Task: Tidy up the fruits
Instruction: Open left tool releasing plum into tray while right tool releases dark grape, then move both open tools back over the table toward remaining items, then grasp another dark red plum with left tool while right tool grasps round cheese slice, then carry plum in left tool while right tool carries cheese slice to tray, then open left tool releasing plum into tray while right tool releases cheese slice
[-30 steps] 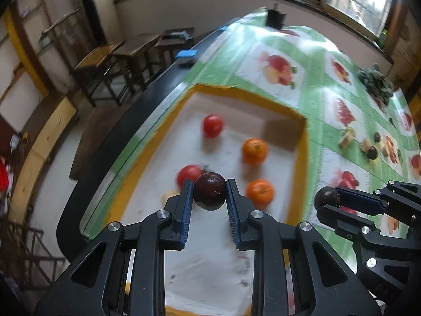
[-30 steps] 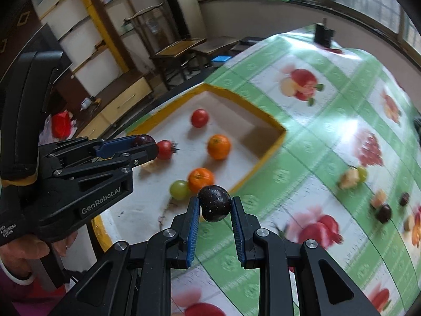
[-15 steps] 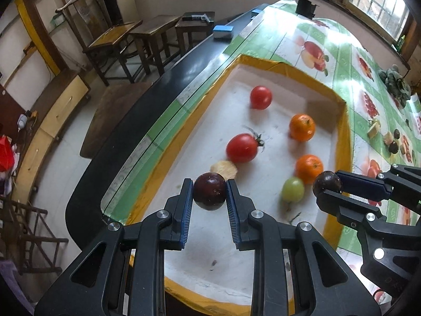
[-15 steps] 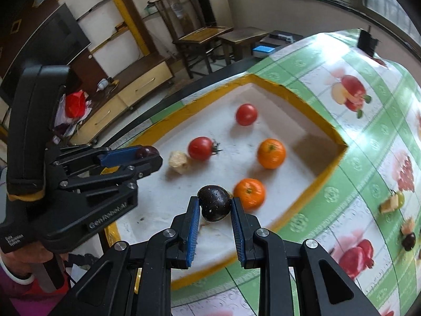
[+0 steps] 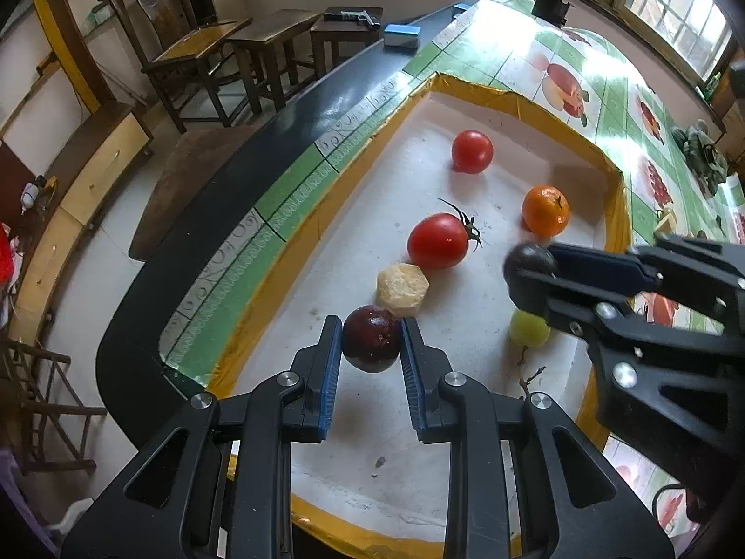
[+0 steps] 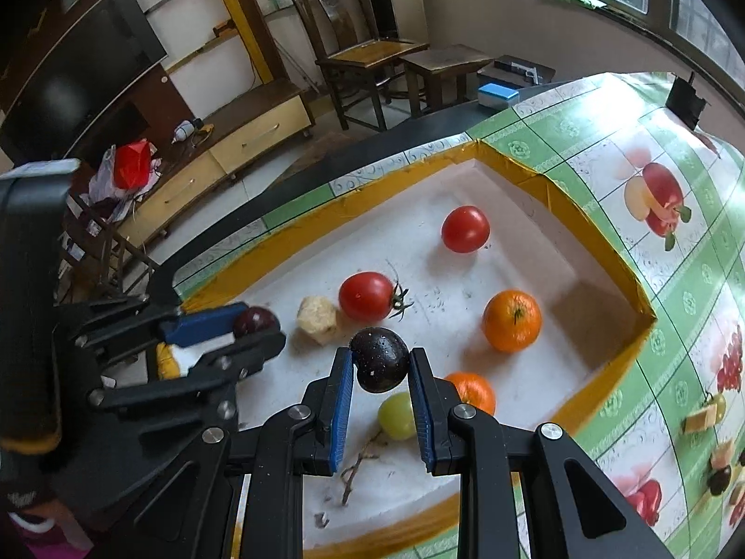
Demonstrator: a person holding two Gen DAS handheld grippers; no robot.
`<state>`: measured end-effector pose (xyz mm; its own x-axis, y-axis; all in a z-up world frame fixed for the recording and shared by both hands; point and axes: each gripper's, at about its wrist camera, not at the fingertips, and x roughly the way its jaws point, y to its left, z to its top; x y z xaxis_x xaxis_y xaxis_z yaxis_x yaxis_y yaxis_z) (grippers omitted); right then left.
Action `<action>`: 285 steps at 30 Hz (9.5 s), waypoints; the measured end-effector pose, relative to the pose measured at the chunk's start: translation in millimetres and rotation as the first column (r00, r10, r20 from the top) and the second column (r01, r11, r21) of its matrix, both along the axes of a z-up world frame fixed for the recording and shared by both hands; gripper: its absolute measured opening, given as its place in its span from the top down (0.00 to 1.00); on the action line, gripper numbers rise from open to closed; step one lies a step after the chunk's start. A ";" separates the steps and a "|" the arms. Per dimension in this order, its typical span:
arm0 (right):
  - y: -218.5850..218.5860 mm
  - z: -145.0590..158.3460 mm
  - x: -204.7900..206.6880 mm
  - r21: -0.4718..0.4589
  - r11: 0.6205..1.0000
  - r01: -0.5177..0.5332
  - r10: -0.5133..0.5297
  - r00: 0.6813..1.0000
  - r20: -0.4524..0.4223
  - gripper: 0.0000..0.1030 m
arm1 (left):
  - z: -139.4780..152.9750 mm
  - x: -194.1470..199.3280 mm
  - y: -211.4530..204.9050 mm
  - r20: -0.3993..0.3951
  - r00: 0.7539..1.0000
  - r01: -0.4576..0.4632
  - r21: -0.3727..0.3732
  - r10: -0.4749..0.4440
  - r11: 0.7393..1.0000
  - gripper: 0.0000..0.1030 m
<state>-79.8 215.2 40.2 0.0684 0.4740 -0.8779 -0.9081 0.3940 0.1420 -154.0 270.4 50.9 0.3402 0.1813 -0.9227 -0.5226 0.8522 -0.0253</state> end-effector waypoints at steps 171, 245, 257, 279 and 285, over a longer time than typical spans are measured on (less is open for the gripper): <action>-383.5 12.0 149.7 0.068 0.705 0.706 -0.707 0.707 -0.004 0.71 | 18.3 166.0 -271.7 0.072 0.888 0.458 -0.065 -0.454 0.886 0.72; -116.7 32.5 53.4 0.005 0.925 0.380 -0.377 0.915 0.141 0.75 | 36.0 60.7 -37.4 0.083 0.992 0.103 -0.038 -0.099 0.994 0.72; -79.1 21.6 55.3 -0.019 0.949 0.315 -0.310 0.942 0.129 0.75 | 18.3 57.4 -10.5 0.050 0.997 0.058 -0.064 -0.055 0.996 0.72; -33.3 -12.7 86.9 -0.057 0.969 0.241 -0.239 0.970 0.050 0.75 | 3.6 92.8 -9.5 0.037 0.993 0.111 -0.073 -0.108 0.991 0.69; -36.7 -13.3 92.2 -0.022 0.972 0.233 -0.233 0.972 -0.008 0.74 | 1.7 93.0 -7.0 0.033 0.995 0.097 -0.066 -0.095 0.993 0.44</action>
<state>12.4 178.5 26.9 0.1655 0.4275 -0.8887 -0.7893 0.5977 0.1406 -61.0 263.5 52.5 0.3804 0.0846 -0.9209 -0.4367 0.8942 -0.0983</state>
